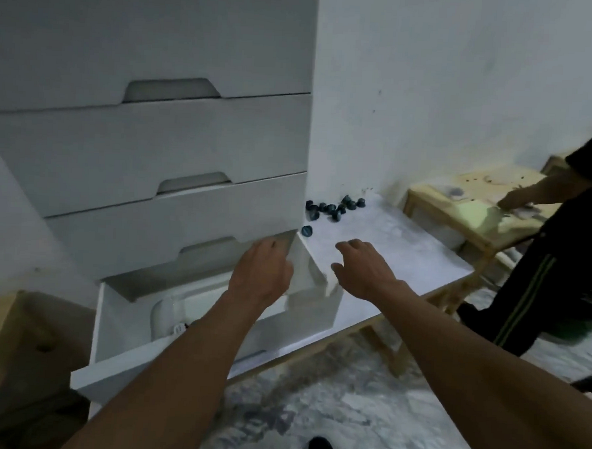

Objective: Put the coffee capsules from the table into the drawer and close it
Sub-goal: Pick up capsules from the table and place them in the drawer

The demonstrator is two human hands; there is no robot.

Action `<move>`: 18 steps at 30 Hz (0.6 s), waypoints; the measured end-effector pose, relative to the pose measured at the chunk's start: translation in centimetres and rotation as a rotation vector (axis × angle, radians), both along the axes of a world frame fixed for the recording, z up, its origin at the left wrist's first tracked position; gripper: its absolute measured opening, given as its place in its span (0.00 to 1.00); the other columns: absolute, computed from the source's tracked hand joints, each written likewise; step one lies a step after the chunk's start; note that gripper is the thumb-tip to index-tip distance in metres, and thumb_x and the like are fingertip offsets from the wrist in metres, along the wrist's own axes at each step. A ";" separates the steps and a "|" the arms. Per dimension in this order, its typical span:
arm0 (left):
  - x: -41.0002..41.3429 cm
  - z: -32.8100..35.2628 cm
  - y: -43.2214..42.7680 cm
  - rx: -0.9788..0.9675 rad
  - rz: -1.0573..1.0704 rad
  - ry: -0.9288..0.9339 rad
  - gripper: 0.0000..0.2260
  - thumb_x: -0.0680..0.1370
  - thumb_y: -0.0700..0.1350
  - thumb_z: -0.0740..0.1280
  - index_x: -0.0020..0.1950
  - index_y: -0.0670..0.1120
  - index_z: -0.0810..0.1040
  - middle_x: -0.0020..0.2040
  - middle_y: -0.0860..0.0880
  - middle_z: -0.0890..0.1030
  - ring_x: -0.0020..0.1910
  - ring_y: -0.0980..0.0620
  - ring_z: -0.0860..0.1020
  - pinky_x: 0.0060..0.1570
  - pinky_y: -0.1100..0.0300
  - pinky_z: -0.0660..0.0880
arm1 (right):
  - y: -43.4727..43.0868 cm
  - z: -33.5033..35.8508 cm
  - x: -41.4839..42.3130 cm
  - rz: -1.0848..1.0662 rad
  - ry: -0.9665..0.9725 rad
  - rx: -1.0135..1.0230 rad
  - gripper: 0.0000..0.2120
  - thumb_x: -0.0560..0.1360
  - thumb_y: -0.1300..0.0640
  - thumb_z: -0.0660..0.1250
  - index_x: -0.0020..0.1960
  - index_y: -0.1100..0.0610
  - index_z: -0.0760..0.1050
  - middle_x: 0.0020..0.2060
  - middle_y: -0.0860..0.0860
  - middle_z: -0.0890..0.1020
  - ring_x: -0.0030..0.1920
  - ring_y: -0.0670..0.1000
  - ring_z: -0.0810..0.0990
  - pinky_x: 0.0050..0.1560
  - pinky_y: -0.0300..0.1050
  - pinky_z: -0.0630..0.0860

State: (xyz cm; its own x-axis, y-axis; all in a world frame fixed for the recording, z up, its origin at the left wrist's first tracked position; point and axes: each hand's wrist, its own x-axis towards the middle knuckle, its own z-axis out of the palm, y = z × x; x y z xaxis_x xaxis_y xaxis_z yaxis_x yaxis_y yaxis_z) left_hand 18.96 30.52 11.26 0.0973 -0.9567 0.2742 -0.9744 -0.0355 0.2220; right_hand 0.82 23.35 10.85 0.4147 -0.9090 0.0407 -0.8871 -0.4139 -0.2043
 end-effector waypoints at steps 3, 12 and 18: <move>-2.3 1.0 -0.4 -0.061 -0.039 -0.008 0.15 0.79 0.48 0.59 0.63 0.42 0.72 0.60 0.43 0.76 0.59 0.44 0.74 0.59 0.54 0.69 | 0.6 0.7 -1.9 -0.032 -0.011 -0.024 0.20 0.79 0.50 0.60 0.67 0.60 0.69 0.65 0.58 0.73 0.67 0.60 0.69 0.62 0.58 0.72; -8.1 0.2 -4.1 -0.059 -0.069 -0.034 0.17 0.80 0.51 0.58 0.65 0.43 0.71 0.61 0.44 0.76 0.60 0.46 0.73 0.58 0.55 0.70 | -2.5 0.3 -5.8 -0.046 -0.043 -0.039 0.20 0.79 0.50 0.60 0.67 0.59 0.68 0.67 0.56 0.73 0.68 0.58 0.68 0.63 0.56 0.72; -11.9 -1.9 -10.5 -0.051 -0.018 -0.036 0.18 0.81 0.51 0.58 0.67 0.42 0.69 0.64 0.44 0.75 0.63 0.46 0.73 0.61 0.55 0.69 | -9.7 -1.6 -9.0 0.038 -0.064 -0.049 0.24 0.80 0.49 0.59 0.73 0.57 0.63 0.71 0.56 0.68 0.72 0.57 0.64 0.67 0.53 0.69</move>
